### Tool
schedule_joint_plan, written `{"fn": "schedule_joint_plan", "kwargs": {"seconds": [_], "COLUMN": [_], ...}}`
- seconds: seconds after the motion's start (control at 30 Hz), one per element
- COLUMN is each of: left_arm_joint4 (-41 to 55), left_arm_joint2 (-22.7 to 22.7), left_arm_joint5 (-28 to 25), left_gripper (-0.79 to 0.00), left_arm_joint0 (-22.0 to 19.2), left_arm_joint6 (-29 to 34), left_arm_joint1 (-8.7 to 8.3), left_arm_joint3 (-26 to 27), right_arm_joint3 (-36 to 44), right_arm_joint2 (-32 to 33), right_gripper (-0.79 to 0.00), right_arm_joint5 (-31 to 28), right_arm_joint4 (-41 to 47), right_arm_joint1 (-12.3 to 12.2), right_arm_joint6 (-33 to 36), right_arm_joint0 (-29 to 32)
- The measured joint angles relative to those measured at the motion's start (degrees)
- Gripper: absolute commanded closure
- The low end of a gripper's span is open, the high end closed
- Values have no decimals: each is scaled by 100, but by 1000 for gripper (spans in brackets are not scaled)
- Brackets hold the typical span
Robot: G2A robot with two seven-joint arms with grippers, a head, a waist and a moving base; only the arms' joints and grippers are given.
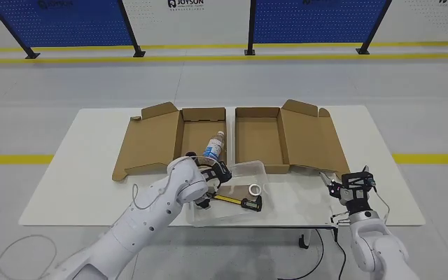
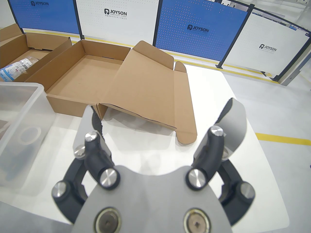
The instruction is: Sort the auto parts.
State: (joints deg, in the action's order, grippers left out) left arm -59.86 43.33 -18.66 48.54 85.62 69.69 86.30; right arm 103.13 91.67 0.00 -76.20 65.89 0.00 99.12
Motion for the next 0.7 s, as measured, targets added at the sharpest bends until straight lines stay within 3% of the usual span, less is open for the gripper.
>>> {"fn": "schedule_joint_plan", "kwargs": {"seconds": [0.13,0.7], "left_arm_joint4": [106,368], "left_arm_joint2": [-165,-943], "left_arm_joint5": [30,134], "left_gripper": [-486,-483], "left_arm_joint0": [-107,-643], "left_arm_joint6": [31,134], "left_arm_joint1": [-37,-174], "left_arm_joint3": [-40,-352], "right_arm_joint3": [0,0], "right_arm_joint2": [0,0], "right_gripper": [-785,-785], "right_arm_joint5": [0,0], "right_arm_joint4": [0,0], "right_arm_joint1": [0,0], "right_arm_joint6": [0,0], "right_arm_joint0": [0,0]}}
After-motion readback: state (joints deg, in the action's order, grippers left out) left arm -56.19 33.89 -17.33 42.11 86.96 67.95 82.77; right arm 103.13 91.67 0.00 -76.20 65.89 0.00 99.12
